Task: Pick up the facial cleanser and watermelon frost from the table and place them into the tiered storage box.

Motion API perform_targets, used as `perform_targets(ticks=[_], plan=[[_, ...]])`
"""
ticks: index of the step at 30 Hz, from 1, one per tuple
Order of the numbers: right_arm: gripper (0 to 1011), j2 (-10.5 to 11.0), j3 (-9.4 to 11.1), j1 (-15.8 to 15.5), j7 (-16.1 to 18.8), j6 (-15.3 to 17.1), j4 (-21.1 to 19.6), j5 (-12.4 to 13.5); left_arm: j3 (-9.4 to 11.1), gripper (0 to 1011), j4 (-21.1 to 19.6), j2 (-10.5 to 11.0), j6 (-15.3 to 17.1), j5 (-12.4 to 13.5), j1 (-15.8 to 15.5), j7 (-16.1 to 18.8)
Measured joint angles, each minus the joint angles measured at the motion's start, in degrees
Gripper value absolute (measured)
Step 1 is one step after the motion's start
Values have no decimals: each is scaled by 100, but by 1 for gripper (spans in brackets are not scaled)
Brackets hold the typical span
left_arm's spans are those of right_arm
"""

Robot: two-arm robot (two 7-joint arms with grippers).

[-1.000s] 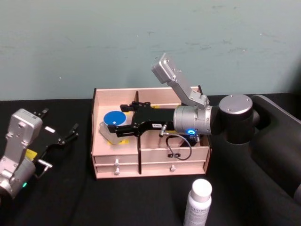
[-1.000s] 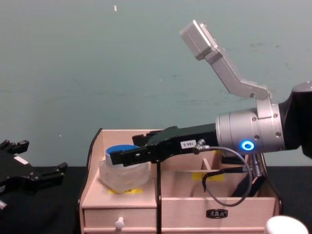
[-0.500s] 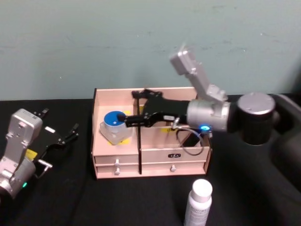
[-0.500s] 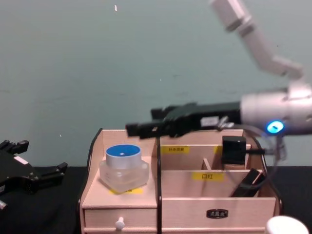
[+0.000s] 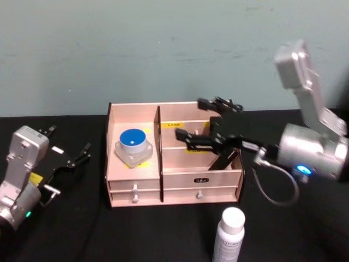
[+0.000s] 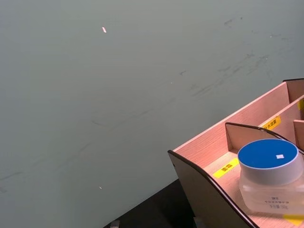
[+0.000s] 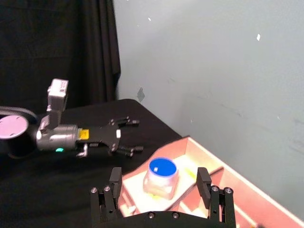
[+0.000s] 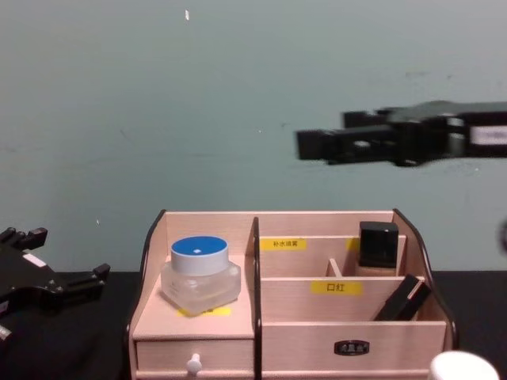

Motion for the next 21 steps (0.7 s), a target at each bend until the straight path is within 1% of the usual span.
perform_targets(ticks=[1,2,3,5,6,8,9,10,11,12,13,16,21], plan=[[1002,165,99,-233,-105,33,-255,85,0,1001,0,0,0,0,0,0],[1002,255,152,-345,-159,45,-388,119,0,1001,0,0,0,0,0,-1],[1003,423,252,-605,-274,59,-647,186,0,1001,0,0,0,1,0,0],[1002,570,347,-854,-385,61,-861,244,0,1001,0,0,0,0,0,0],[1003,701,433,-1081,-475,56,-1048,283,0,1001,0,0,0,0,0,0],[1003,819,515,-1303,-551,37,-1211,318,0,1001,0,0,0,0,0,0],[1003,909,593,-1503,-618,-1,-1347,354,0,1001,0,0,0,1,0,0],[1002,947,627,-1593,-650,-20,-1403,371,0,1001,0,0,0,0,0,0],[1003,1008,689,-1753,-692,-56,-1497,399,0,1001,0,0,0,0,0,0],[1002,1008,689,-1753,-692,-56,-1497,399,0,1001,0,0,0,0,0,0],[1003,1055,748,-1898,-732,-98,-1578,422,0,1001,0,0,0,0,0,0],[1003,1126,844,-2158,-797,-163,-1692,447,0,1001,0,0,0,0,0,0],[1002,1194,946,-2432,-870,-222,-1789,455,0,1001,0,0,0,1,0,0]])
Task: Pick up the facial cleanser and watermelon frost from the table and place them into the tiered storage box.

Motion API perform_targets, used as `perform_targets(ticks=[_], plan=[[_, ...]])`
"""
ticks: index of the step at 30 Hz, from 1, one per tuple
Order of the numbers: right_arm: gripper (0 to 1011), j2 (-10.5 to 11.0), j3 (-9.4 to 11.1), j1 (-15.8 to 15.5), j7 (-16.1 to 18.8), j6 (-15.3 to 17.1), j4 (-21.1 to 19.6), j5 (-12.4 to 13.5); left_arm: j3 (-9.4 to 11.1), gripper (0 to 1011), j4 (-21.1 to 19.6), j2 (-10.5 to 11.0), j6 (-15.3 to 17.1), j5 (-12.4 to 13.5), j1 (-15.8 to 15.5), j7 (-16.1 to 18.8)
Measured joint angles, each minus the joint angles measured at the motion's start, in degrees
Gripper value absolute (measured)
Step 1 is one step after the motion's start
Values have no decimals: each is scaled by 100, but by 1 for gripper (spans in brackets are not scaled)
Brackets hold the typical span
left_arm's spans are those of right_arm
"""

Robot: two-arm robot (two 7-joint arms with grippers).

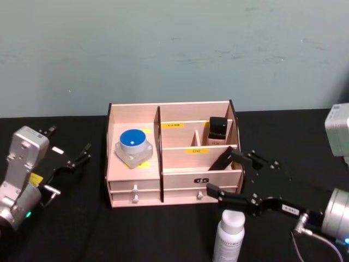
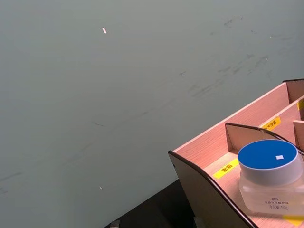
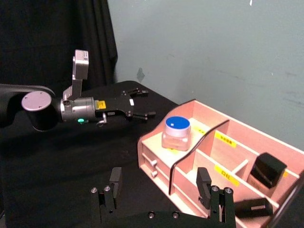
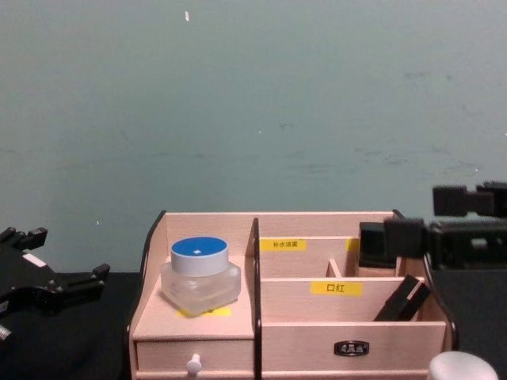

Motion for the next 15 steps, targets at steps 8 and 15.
perform_targets(ticks=[8,15], plan=[[1003,118,156,-369,-59,5,-83,-63,0,1001,0,0,0,0,0,0],[1003,190,267,-686,-90,38,-155,-117,0,1001,0,0,0,0,0,0]])
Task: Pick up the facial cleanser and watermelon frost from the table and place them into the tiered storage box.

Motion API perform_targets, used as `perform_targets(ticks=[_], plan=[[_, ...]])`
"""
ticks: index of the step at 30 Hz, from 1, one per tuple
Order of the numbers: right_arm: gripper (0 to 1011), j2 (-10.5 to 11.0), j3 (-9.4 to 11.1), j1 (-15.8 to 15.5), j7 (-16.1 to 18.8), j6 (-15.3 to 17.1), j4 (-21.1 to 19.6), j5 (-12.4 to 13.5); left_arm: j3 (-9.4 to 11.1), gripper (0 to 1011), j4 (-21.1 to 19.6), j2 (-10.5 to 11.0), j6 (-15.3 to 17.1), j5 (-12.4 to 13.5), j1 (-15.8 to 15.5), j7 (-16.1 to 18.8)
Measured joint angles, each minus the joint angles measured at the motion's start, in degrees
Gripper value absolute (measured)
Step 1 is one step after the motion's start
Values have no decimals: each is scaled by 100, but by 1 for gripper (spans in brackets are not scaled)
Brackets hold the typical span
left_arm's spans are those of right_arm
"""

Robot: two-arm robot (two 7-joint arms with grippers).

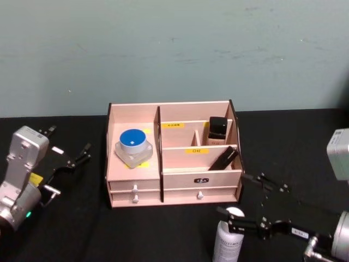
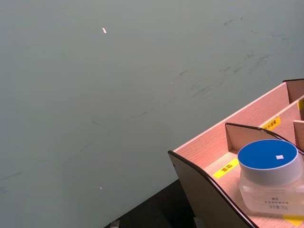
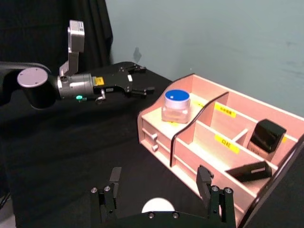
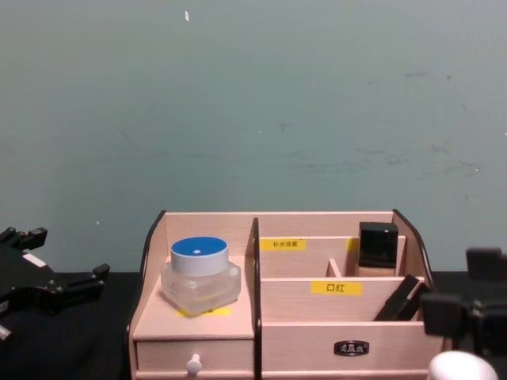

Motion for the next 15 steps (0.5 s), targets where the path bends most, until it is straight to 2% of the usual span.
perform_targets(ticks=[5,15], plan=[[1003,13,62,-183,-13,19,-18,-47,0,1001,0,0,0,0,0,0],[1002,-71,67,-342,6,29,72,-102,0,1001,0,0,0,0,0,0]])
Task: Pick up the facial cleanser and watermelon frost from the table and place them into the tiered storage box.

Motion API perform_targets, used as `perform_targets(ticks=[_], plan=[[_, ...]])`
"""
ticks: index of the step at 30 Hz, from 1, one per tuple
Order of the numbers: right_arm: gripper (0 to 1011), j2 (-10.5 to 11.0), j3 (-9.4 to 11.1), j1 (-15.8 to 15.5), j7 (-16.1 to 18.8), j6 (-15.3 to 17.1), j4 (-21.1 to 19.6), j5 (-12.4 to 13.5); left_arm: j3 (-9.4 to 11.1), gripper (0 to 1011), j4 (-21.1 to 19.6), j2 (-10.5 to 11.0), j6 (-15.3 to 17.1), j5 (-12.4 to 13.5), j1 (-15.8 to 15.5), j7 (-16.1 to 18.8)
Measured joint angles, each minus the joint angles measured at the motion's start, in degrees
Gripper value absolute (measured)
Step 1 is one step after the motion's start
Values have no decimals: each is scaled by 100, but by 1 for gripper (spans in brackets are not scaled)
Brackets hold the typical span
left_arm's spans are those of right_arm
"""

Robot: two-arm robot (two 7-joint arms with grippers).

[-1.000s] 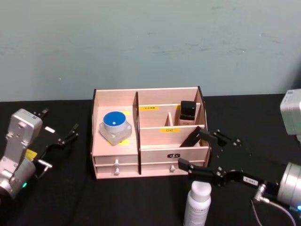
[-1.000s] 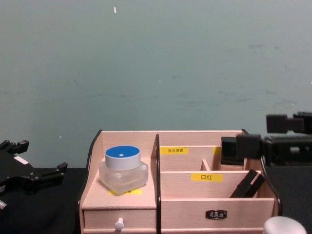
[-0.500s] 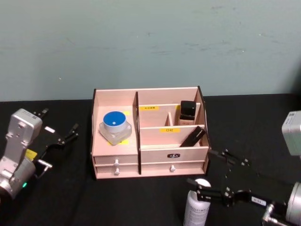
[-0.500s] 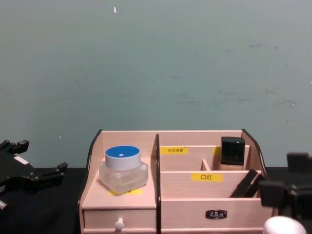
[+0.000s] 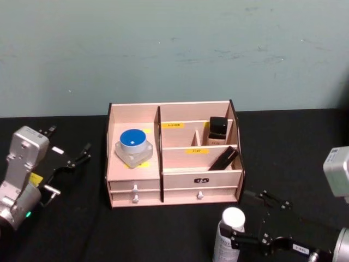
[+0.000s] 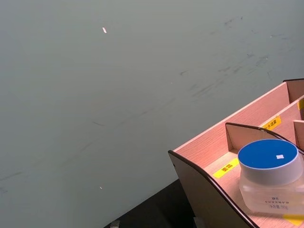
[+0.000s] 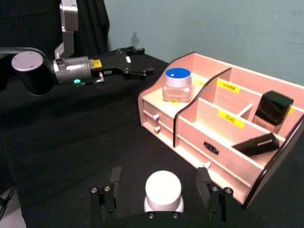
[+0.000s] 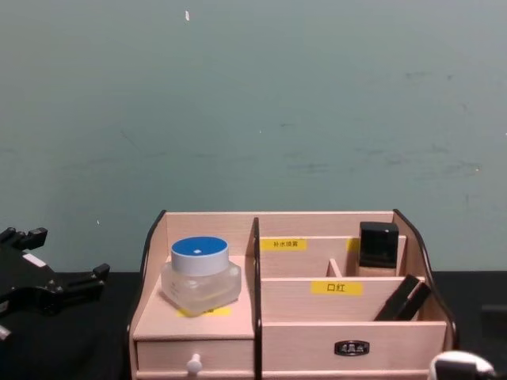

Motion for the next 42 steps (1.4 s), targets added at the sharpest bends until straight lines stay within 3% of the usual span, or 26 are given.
perform_targets(ticks=[18,42], plan=[[1002,-170,-68,-158,33,10,319,-171,0,1001,0,0,0,0,0,0],[1003,-409,-230,-48,115,63,616,-434,0,1001,0,0,0,0,0,0]])
